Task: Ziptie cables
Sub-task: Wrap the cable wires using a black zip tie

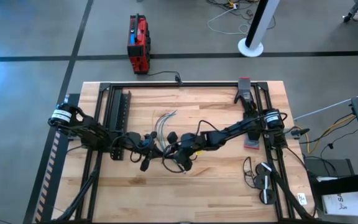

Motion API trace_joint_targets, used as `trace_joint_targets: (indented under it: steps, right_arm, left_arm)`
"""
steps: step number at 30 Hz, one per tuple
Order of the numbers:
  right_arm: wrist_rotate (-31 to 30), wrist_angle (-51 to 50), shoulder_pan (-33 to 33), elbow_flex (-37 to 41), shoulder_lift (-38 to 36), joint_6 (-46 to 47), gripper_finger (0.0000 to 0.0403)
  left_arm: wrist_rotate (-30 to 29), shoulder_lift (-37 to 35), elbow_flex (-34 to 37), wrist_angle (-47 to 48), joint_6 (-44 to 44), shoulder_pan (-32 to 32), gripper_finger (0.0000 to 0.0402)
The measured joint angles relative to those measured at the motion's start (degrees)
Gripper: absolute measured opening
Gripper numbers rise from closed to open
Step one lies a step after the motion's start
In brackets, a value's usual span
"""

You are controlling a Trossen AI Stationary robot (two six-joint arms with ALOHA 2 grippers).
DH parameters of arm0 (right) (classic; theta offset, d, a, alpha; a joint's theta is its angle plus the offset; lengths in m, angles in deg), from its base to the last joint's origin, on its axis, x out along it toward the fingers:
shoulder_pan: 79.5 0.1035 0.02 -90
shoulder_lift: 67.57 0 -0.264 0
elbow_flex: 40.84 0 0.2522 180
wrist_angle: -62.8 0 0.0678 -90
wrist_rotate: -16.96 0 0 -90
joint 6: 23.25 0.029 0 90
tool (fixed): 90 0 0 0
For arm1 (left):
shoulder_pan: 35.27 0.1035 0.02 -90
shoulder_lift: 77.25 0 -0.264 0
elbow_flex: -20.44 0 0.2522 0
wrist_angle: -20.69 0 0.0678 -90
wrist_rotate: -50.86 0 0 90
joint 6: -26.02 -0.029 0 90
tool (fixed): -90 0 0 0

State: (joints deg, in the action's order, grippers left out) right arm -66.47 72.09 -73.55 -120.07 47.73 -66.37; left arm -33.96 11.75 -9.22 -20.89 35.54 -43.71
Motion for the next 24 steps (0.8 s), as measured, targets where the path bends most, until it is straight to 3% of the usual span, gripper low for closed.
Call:
trace_joint_targets:
  steps: [15, 20, 24]
  right_arm:
    - [-0.3, -0.3, 0.0, 0.0, 0.0, 1.1, 0.0005]
    - [-0.6, -0.8, 0.0, 0.1, -0.3, 2.2, 0.0005]
    - [-0.7, -1.4, 0.0, 0.2, -0.3, 2.2, 0.0004]
  left_arm:
    - [-0.1, -0.8, 0.5, -0.1, -0.7, 0.1, 0.0]
    - [-0.1, -4.1, 1.8, 1.8, -1.3, 0.1, 0.0002]
    - [-0.2, -9.6, 1.9, 8.5, -1.3, 0.3, 0.0019]
